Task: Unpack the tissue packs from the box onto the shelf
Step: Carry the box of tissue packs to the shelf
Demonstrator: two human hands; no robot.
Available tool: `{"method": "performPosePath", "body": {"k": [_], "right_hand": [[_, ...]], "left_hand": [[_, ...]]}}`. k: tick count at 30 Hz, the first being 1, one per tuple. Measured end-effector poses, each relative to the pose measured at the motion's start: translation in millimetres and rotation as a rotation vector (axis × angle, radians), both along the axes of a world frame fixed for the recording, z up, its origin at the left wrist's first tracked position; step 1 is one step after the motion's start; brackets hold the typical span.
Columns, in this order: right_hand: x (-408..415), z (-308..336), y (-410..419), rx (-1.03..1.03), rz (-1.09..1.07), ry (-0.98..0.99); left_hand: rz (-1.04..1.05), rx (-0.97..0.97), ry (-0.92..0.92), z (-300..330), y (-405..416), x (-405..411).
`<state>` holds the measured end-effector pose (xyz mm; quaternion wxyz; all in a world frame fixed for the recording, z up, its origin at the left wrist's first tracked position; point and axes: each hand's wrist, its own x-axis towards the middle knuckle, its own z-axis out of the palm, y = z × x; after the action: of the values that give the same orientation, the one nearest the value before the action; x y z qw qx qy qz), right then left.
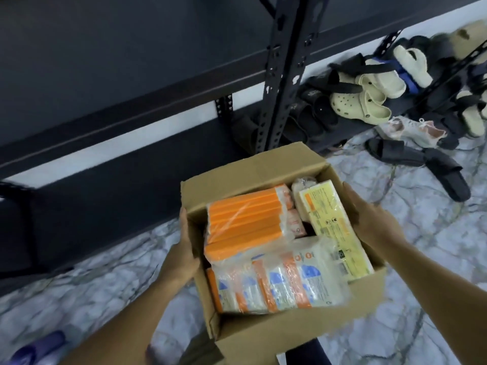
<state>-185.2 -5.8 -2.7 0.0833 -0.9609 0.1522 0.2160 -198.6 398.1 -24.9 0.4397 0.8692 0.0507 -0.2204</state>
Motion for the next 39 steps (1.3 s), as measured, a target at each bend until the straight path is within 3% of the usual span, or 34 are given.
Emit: {"method": "performPosePath", "body": {"k": [17, 26, 39], "right_hand": [[-5, -75, 213, 0.14, 0.157, 0.023], [1, -91, 260, 0.193, 0.177, 0.007], [-7, -131, 263, 0.21, 0.173, 0.045]], "left_hand": [[0.138, 0.165, 0.05, -49, 225, -43], [0.129, 0.364, 0.16, -79, 263, -41], [0.219, 0.343, 0.215, -113, 256, -46]]}}
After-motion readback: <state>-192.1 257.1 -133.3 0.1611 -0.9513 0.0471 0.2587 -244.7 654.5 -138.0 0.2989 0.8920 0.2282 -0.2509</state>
